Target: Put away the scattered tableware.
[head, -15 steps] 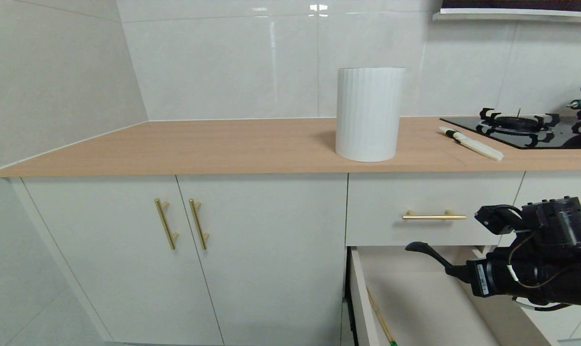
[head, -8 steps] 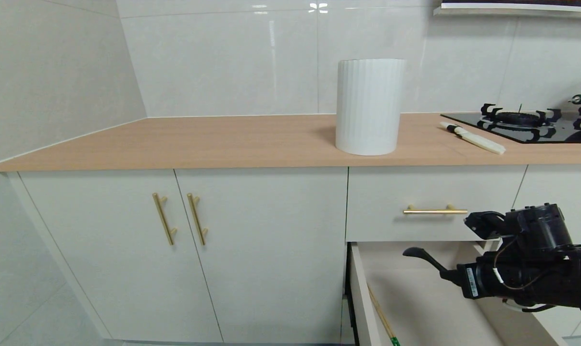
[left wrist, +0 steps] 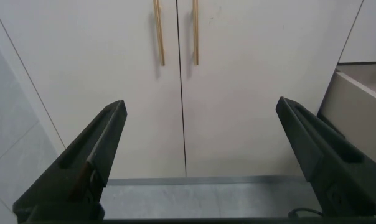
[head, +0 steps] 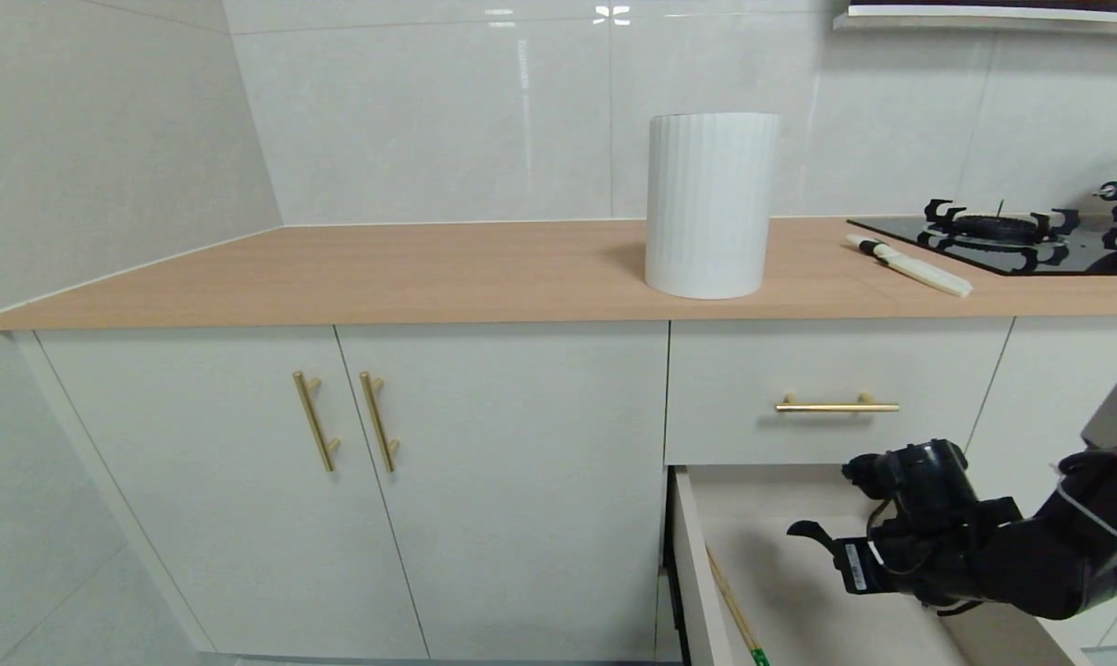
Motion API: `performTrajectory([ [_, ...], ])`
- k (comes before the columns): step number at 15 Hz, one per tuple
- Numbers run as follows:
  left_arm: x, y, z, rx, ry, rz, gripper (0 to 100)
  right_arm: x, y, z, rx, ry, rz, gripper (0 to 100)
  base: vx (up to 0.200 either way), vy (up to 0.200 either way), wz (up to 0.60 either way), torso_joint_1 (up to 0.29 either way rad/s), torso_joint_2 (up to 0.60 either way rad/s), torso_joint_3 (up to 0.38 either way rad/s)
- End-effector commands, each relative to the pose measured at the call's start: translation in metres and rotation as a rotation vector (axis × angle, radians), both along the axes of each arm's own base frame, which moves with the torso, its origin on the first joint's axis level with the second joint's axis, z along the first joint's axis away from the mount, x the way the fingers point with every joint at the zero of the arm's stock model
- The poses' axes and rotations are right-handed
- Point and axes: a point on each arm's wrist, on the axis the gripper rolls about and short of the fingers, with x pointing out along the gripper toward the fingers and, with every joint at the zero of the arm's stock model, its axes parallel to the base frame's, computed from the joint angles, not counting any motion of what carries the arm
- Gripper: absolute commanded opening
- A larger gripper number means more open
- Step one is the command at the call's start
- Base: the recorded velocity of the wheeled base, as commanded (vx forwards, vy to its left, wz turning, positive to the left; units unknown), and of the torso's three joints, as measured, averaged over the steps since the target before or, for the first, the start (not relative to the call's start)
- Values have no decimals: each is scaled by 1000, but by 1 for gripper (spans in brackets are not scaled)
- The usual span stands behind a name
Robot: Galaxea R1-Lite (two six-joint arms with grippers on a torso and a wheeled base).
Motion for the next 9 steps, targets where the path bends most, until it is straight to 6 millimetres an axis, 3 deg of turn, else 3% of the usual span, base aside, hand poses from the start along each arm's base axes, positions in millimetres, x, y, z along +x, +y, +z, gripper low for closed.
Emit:
performTrajectory([
  [1, 0, 0, 0, 0, 0, 0, 100, 5, 1, -33, -31, 94, -5, 0, 0, 0, 0, 0, 0, 0],
  [9, 0, 0, 0, 0, 0, 0, 100, 9, 0, -65, -96, 166, -33, 0, 0, 0, 0, 0, 0, 0],
])
